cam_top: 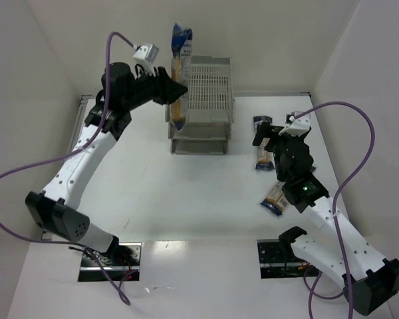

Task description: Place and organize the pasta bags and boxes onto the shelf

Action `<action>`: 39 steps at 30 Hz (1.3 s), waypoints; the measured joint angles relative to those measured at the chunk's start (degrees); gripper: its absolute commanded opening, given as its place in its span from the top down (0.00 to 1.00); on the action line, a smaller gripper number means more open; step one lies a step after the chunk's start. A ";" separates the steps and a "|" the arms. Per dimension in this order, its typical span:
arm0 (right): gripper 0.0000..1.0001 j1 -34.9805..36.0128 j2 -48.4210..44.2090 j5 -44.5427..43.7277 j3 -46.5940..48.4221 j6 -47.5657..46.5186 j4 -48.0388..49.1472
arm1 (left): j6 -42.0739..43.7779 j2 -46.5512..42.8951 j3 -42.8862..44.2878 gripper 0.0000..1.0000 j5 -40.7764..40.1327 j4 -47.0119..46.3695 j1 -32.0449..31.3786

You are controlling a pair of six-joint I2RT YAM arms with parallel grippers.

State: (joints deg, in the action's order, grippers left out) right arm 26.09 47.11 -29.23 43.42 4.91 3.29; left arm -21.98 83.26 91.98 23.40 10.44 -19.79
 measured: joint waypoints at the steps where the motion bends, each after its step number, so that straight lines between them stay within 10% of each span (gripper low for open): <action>1: 0.00 0.00 -0.26 -0.07 0.00 0.20 0.00 | -2.49 2.29 2.21 1.00 0.00 -1.62 0.00; 14: 0.00 0.00 -0.83 -0.98 -3.69 2.10 0.02 | -17.49 29.77 25.11 0.99 -1.95 -3.56 -0.28; 24: 0.00 0.00 -0.35 -1.75 -5.97 0.00 0.94 | -16.85 31.95 26.16 0.35 -5.03 0.39 -1.57; 39: 0.00 0.00 0.44 -2.78 -7.32 -0.52 1.55 | -11.21 31.65 29.35 0.19 -8.15 -6.27 -1.57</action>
State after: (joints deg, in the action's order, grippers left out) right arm 26.09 47.55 -32.01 36.10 4.38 4.84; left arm -33.19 114.91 121.34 15.25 4.16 -21.37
